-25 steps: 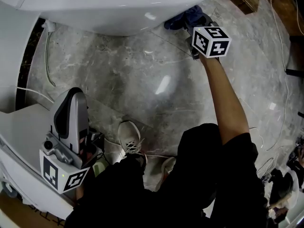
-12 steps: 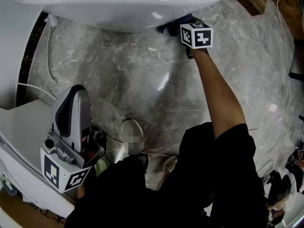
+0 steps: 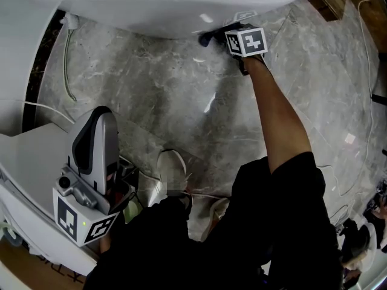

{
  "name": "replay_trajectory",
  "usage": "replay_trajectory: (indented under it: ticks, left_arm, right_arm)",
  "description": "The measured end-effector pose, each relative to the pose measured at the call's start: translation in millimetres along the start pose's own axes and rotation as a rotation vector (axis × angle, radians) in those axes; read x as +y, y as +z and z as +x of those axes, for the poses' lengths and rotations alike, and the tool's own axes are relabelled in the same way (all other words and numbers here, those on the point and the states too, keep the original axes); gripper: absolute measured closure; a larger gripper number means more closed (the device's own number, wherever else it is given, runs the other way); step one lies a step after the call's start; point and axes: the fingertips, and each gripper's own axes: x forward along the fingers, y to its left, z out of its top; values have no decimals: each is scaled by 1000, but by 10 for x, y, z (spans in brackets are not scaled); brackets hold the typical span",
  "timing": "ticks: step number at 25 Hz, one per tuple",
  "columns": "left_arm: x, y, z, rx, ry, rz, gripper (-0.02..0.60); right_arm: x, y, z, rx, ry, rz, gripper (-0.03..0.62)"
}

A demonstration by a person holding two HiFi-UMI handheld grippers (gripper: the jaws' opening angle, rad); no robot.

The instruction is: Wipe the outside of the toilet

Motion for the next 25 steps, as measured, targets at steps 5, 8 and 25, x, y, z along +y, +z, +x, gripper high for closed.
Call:
replay_trajectory:
  ticks: [5,8,25]
  left_arm:
    - [-28,-4,17,0,-9,-6,571]
    - [-96,-21,43,17,-21,-2,571]
    - [-587,90,89,-6,-51,74,571]
  right_arm:
    - [-29,-18,-99,-15,-6,-41,478]
    - [-4,38,-252,-70,-7,-75,477]
    - [466,797,-2616,-588,69,-188,477]
